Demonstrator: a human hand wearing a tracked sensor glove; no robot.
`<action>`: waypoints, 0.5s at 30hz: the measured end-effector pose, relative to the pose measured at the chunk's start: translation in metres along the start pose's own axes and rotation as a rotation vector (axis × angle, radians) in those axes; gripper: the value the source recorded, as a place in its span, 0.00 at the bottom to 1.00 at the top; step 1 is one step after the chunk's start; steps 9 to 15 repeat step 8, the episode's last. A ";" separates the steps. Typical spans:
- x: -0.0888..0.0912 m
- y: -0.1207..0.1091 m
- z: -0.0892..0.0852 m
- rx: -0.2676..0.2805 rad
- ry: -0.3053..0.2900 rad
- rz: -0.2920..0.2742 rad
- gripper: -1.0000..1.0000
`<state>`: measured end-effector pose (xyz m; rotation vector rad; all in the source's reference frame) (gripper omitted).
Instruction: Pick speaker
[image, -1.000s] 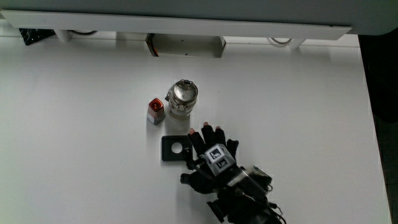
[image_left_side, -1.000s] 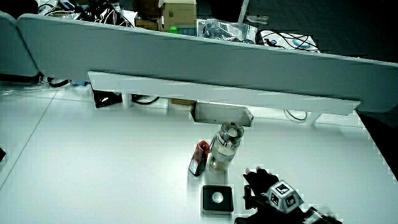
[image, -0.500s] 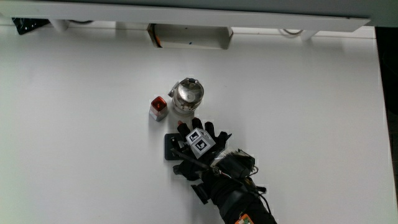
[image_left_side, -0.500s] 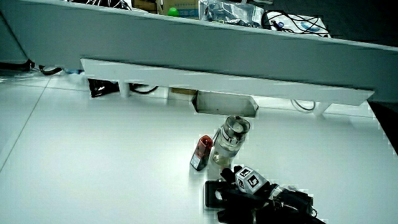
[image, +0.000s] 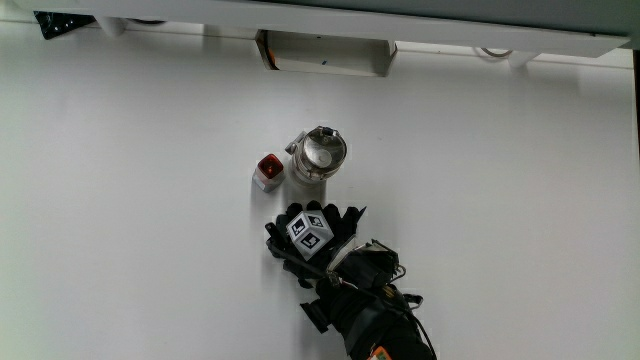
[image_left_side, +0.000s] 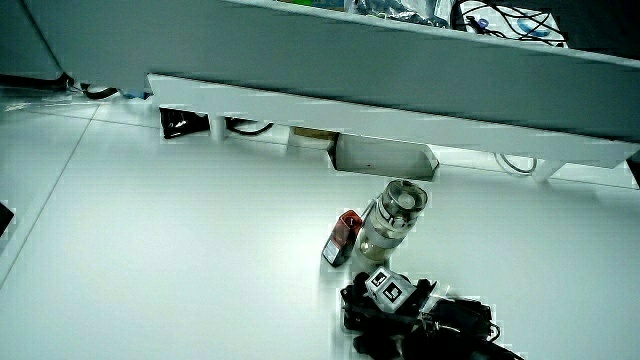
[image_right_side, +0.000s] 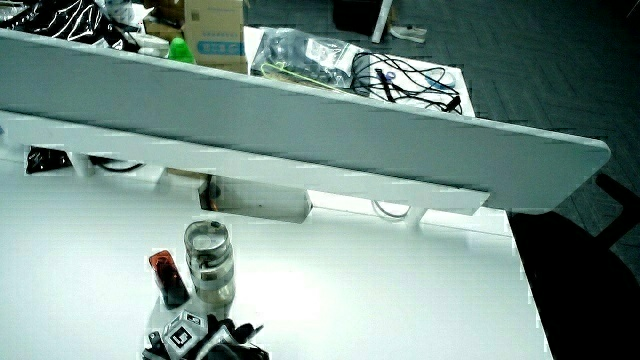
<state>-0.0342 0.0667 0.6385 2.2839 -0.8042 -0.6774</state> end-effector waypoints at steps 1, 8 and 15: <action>0.002 -0.004 0.001 0.018 0.012 0.006 1.00; 0.023 -0.030 -0.007 0.110 0.039 -0.064 1.00; 0.023 -0.030 -0.007 0.110 0.039 -0.064 1.00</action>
